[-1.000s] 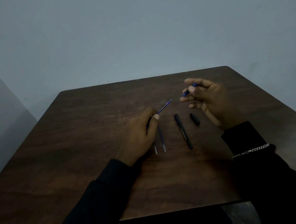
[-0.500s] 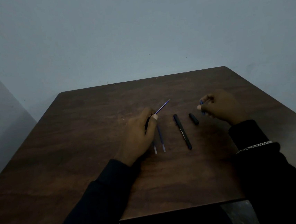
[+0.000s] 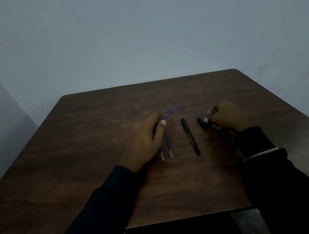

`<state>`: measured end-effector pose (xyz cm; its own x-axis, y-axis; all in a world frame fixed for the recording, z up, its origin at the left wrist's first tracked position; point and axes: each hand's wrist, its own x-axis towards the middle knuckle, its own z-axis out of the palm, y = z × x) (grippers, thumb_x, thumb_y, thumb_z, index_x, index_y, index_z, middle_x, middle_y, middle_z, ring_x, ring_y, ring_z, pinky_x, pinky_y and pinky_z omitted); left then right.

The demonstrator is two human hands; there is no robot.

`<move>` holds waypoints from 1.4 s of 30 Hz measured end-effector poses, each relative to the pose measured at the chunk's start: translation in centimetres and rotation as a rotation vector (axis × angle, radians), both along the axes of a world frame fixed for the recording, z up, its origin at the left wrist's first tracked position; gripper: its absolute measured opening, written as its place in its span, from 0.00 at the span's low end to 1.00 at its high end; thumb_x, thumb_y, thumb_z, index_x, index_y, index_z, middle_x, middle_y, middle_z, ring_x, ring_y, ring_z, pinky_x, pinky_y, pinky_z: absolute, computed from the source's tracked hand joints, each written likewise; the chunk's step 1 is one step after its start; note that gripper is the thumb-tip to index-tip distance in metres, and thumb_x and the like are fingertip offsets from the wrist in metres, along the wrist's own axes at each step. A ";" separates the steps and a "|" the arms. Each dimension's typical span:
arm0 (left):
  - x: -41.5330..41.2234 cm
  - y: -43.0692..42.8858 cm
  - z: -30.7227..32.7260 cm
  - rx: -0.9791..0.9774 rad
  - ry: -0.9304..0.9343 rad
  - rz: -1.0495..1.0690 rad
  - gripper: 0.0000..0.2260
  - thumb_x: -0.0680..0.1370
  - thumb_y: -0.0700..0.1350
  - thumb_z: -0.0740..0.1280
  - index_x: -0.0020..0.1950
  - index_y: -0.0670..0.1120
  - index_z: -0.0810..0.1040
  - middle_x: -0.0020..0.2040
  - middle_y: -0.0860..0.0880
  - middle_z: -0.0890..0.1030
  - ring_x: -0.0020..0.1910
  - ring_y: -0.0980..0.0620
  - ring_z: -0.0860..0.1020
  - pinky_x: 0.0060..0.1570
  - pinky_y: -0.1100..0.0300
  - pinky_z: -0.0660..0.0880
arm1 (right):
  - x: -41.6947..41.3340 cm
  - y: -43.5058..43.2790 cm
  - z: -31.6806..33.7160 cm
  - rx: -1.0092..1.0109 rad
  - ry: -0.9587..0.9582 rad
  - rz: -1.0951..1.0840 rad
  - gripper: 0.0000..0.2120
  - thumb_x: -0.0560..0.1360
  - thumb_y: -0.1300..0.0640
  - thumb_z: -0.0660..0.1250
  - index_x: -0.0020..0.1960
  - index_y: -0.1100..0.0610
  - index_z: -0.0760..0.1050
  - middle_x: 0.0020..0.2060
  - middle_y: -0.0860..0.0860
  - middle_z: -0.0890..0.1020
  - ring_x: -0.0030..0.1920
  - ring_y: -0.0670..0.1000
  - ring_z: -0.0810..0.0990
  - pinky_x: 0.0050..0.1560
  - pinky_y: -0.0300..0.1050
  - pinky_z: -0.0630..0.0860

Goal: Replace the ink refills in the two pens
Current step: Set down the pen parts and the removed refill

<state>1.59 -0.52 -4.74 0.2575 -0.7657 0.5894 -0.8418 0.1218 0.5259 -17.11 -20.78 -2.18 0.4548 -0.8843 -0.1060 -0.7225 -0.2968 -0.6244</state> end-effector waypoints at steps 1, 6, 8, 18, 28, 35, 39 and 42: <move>0.0 0.0 0.0 0.001 0.004 -0.002 0.08 0.87 0.45 0.63 0.49 0.46 0.76 0.31 0.55 0.71 0.29 0.55 0.72 0.31 0.53 0.70 | 0.0 0.0 -0.1 0.001 0.003 -0.007 0.05 0.76 0.62 0.74 0.42 0.63 0.81 0.35 0.57 0.83 0.37 0.53 0.82 0.44 0.50 0.83; 0.0 0.1 0.0 0.011 0.008 -0.013 0.10 0.87 0.48 0.61 0.49 0.46 0.76 0.31 0.54 0.72 0.29 0.54 0.72 0.32 0.53 0.70 | 0.2 -0.1 -0.3 -0.021 0.003 -0.030 0.09 0.75 0.61 0.76 0.44 0.69 0.84 0.40 0.61 0.86 0.39 0.57 0.86 0.51 0.56 0.85; 0.0 0.1 0.0 0.017 0.008 -0.014 0.10 0.87 0.48 0.61 0.49 0.46 0.76 0.31 0.53 0.72 0.29 0.55 0.72 0.32 0.54 0.69 | 0.2 -0.1 -0.4 -0.030 0.004 -0.034 0.09 0.75 0.62 0.75 0.44 0.69 0.84 0.40 0.61 0.86 0.38 0.58 0.87 0.48 0.54 0.85; 0.1 0.0 -0.1 0.034 0.029 -0.022 0.09 0.87 0.45 0.62 0.49 0.47 0.76 0.32 0.54 0.72 0.30 0.55 0.72 0.32 0.57 0.69 | 0.1 -0.1 -0.2 0.007 0.014 -0.047 0.09 0.79 0.60 0.71 0.46 0.68 0.82 0.44 0.60 0.85 0.35 0.54 0.85 0.40 0.50 0.84; 0.1 0.0 0.0 0.035 0.030 -0.017 0.09 0.87 0.47 0.61 0.50 0.47 0.76 0.32 0.54 0.73 0.29 0.54 0.72 0.31 0.55 0.70 | 0.3 0.0 -0.5 -0.002 -0.019 -0.065 0.11 0.80 0.63 0.65 0.52 0.72 0.80 0.41 0.64 0.85 0.40 0.60 0.87 0.48 0.60 0.85; 0.1 0.1 0.0 0.043 0.027 -0.014 0.08 0.87 0.46 0.62 0.50 0.46 0.76 0.32 0.52 0.74 0.30 0.53 0.74 0.32 0.53 0.71 | 0.1 0.3 -0.2 -0.050 -0.034 -0.055 0.11 0.79 0.64 0.65 0.51 0.74 0.80 0.42 0.67 0.85 0.42 0.62 0.86 0.48 0.59 0.85; 0.2 0.0 -0.1 0.024 0.024 -0.007 0.10 0.87 0.48 0.61 0.49 0.46 0.76 0.32 0.52 0.74 0.30 0.53 0.74 0.32 0.50 0.72 | 0.0 0.9 0.2 -0.255 -0.089 -0.032 0.10 0.80 0.63 0.66 0.49 0.68 0.83 0.47 0.59 0.86 0.42 0.54 0.82 0.47 0.45 0.77; 0.3 0.0 -0.2 0.015 0.036 -0.004 0.09 0.87 0.47 0.62 0.50 0.46 0.76 0.32 0.51 0.75 0.30 0.53 0.73 0.32 0.49 0.72 | 0.0 2.3 1.1 -0.257 -0.350 0.009 0.07 0.81 0.59 0.66 0.54 0.56 0.84 0.43 0.49 0.83 0.42 0.48 0.80 0.49 0.44 0.77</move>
<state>1.87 -0.55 -4.90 0.2750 -0.7756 0.5682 -0.8220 0.1169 0.5574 -17.07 -18.52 -1.06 0.4323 -0.8574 0.2792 -0.4773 -0.4803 -0.7359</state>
